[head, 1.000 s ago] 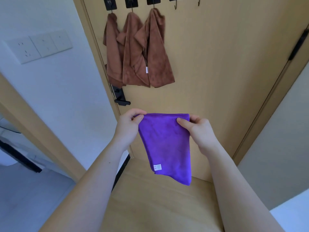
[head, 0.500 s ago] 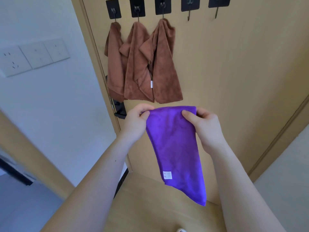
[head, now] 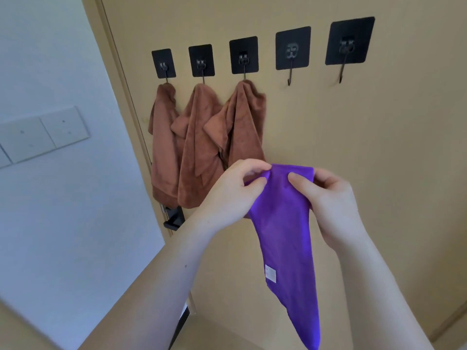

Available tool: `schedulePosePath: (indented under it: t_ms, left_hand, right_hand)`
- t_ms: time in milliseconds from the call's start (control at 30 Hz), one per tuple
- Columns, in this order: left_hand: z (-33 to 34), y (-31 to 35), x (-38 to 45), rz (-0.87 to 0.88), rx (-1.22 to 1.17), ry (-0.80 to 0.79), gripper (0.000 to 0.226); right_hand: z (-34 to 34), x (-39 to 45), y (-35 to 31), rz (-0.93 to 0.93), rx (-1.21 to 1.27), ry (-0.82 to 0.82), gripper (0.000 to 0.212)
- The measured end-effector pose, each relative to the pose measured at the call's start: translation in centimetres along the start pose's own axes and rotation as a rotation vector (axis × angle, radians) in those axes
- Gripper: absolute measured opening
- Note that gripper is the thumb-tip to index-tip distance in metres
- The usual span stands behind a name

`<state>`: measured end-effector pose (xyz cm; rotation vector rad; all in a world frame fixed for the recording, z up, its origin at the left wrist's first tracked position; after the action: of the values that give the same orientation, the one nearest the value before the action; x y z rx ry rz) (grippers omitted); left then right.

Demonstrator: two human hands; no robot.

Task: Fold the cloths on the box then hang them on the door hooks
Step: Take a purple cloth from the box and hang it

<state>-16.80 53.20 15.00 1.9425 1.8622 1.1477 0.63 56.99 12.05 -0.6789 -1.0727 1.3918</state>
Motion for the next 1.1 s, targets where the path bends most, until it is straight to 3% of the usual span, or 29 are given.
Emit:
schedulePosePath:
  t_ms: [167, 300, 633, 700, 800, 900, 967, 1100]
  left_hand:
    - [-0.8, 3.4, 3.5, 0.138, -0.008, 0.087, 0.029]
    - [-0.9, 5.2, 5.6, 0.194, 0.029, 0.023, 0.032]
    - [-1.2, 7.2, 10.5, 0.358, 0.067, -0.032, 0.007]
    - [-1.7, 7.2, 11.5, 0.364, 0.001, -0.011, 0.01]
    - [-2.9, 6.7, 13.0, 0.335, -0.218, -0.064, 0.012]
    - [-3.7, 6.4, 14.2, 0.36, -0.254, -0.15, 0.003]
    - [-4.0, 6.1, 15.0, 0.377, -0.245, -0.168, 0.006]
    - [-5.6, 5.5, 16.9, 0.351, -0.365, -0.078, 0.01]
  right_hand:
    - [0.1, 3.3, -1.8, -0.033, 0.018, -0.042, 0.006]
    - [0.7, 4.9, -3.2, -0.067, 0.031, -0.069, 0.011]
    - [1.0, 7.8, -5.7, -0.13, -0.011, -0.079, 0.017]
    - [1.6, 8.3, -6.8, -0.161, -0.049, -0.122, 0.011]
    - [1.6, 9.1, -7.9, -0.185, -0.077, -0.126, 0.04]
    - [1.8, 10.1, -8.6, -0.189, -0.141, -0.101, 0.025]
    - [2.2, 10.7, -9.2, -0.215, -0.206, -0.055, 0.028]
    - [3.8, 11.7, -11.1, -0.336, -0.254, 0.034, 0.02]
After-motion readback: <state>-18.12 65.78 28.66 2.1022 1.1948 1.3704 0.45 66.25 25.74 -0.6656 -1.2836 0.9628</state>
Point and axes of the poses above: each hand's wrist, its own x-axis towards the middle knuckle, its own z-axis out of the palm, y = z × x, the point moved 9 cm from there along x, towards the middle knuckle, and after that the axes turned 15 degrees about x, right-handed, at the moved point
